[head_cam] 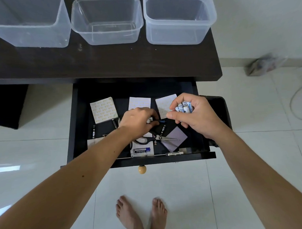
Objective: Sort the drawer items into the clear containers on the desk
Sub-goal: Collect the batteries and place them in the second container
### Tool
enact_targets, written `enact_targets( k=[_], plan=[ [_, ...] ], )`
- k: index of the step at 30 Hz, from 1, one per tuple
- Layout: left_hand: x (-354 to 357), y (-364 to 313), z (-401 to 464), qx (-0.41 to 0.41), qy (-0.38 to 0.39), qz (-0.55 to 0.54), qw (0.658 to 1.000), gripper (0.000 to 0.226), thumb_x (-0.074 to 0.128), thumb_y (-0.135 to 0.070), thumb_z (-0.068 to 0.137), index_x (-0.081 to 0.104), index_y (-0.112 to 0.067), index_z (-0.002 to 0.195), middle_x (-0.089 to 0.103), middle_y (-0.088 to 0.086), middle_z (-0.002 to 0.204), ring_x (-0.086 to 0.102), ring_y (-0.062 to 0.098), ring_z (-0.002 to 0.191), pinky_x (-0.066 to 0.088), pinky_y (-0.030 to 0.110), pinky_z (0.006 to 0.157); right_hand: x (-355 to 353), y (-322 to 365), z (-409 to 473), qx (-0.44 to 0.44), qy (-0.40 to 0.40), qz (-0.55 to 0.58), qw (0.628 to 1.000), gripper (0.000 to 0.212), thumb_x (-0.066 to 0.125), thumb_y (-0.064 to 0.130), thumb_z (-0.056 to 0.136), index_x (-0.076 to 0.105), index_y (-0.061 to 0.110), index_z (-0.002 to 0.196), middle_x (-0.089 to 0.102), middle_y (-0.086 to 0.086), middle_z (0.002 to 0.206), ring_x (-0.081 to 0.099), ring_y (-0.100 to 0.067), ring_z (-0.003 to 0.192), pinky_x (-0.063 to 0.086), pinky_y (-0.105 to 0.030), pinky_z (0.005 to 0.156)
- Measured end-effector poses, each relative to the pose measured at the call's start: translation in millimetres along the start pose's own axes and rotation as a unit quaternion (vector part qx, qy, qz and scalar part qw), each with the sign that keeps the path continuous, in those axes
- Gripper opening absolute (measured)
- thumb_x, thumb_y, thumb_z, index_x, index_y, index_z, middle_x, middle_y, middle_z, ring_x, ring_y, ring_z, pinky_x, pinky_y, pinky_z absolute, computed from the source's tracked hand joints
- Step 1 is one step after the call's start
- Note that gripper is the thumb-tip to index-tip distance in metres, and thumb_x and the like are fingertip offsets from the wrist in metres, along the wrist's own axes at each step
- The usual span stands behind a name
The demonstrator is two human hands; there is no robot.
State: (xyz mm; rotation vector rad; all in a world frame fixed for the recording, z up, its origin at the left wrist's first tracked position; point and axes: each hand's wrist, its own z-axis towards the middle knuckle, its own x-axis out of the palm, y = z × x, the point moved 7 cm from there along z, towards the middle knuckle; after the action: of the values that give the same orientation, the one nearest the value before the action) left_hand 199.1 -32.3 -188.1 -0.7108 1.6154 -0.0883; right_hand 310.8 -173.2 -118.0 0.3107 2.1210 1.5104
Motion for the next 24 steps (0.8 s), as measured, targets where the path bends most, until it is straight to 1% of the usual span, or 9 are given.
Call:
enact_targets(
  k=[5,10,11,13,15,17,18,21,24],
  plan=[
    [-4,3,-7,0.039,-0.001,-0.087,0.995,0.013,0.069,-0.036,0.099,0.067,-0.028,0.109,0.066,-0.015,0.112,0.065,0.012,0.100,0.053,0.037,0.088,-1,-2,1,0.000,-0.004,0.005,1.000,0.016,0.088,0.016,0.086,0.074,0.019,0.092,0.072,-0.005,0.079,0.067,-0.019,0.065,0.053,-0.029,0.055],
    [-3,14,-11,-0.007,0.021,-0.181,0.983,0.012,0.070,-0.029,0.099,0.060,-0.030,0.105,0.070,-0.010,0.104,0.068,0.016,0.091,0.057,0.042,0.084,0,-1,2,0.000,0.007,-0.011,1.000,0.015,0.088,0.017,0.086,0.074,0.018,0.091,0.072,0.000,0.080,0.068,-0.015,0.065,0.054,-0.027,0.055],
    [-5,17,-12,-0.011,0.013,-0.198,0.980,0.013,0.070,-0.027,0.100,0.059,-0.031,0.106,0.070,-0.010,0.104,0.068,0.014,0.089,0.057,0.041,0.084,2,-2,2,0.003,0.018,-0.030,0.999,0.015,0.089,0.018,0.086,0.075,0.020,0.089,0.072,0.001,0.080,0.068,-0.012,0.064,0.054,-0.026,0.055],
    [-14,21,-18,-0.009,0.000,-0.220,0.976,0.023,0.066,-0.025,0.103,0.060,-0.037,0.121,0.067,-0.012,0.109,0.065,0.001,0.087,0.055,0.026,0.082,10,-4,5,0.011,0.051,-0.089,0.995,0.014,0.090,0.022,0.085,0.076,0.025,0.085,0.073,0.005,0.079,0.066,-0.006,0.062,0.053,-0.023,0.058],
    [-26,23,-27,-0.004,-0.002,-0.221,0.975,0.036,0.062,-0.023,0.105,0.059,-0.043,0.135,0.065,-0.014,0.118,0.061,-0.006,0.097,0.046,0.012,0.087,20,-7,10,0.012,0.090,-0.164,0.982,0.015,0.091,0.024,0.082,0.078,0.030,0.081,0.076,0.008,0.084,0.069,-0.004,0.071,0.055,-0.023,0.066],
    [-34,31,-36,-0.010,-0.004,-0.228,0.974,0.035,0.062,-0.022,0.105,0.064,-0.041,0.134,0.064,-0.012,0.127,0.059,0.000,0.116,0.046,0.019,0.101,31,-13,18,0.013,0.134,-0.230,0.964,0.017,0.093,0.023,0.080,0.079,0.033,0.080,0.076,0.013,0.089,0.070,-0.004,0.084,0.055,-0.024,0.078],
    [-37,36,-40,-0.019,-0.002,-0.237,0.971,0.031,0.063,-0.022,0.104,0.066,-0.039,0.130,0.065,-0.011,0.128,0.060,0.004,0.119,0.047,0.024,0.103,35,-17,23,0.017,0.158,-0.255,0.954,0.018,0.093,0.022,0.078,0.079,0.034,0.080,0.076,0.016,0.090,0.069,-0.001,0.088,0.055,-0.025,0.083],
    [-42,47,-54,-0.053,0.011,-0.284,0.957,0.017,0.067,-0.031,0.102,0.066,-0.039,0.116,0.068,-0.015,0.115,0.065,0.007,0.106,0.055,0.029,0.093,44,-28,34,0.014,0.221,-0.329,0.918,0.022,0.092,0.020,0.077,0.080,0.037,0.086,0.073,0.025,0.090,0.063,0.007,0.096,0.053,-0.028,0.091],
    [-47,52,-66,-0.065,0.014,-0.300,0.952,0.013,0.069,-0.037,0.099,0.061,-0.040,0.109,0.065,-0.014,0.106,0.062,0.006,0.101,0.050,0.016,0.082,51,-36,40,0.000,0.255,-0.395,0.883,0.024,0.090,0.022,0.079,0.080,0.040,0.091,0.068,0.023,0.096,0.056,0.003,0.104,0.053,-0.033,0.094]
  ],
)
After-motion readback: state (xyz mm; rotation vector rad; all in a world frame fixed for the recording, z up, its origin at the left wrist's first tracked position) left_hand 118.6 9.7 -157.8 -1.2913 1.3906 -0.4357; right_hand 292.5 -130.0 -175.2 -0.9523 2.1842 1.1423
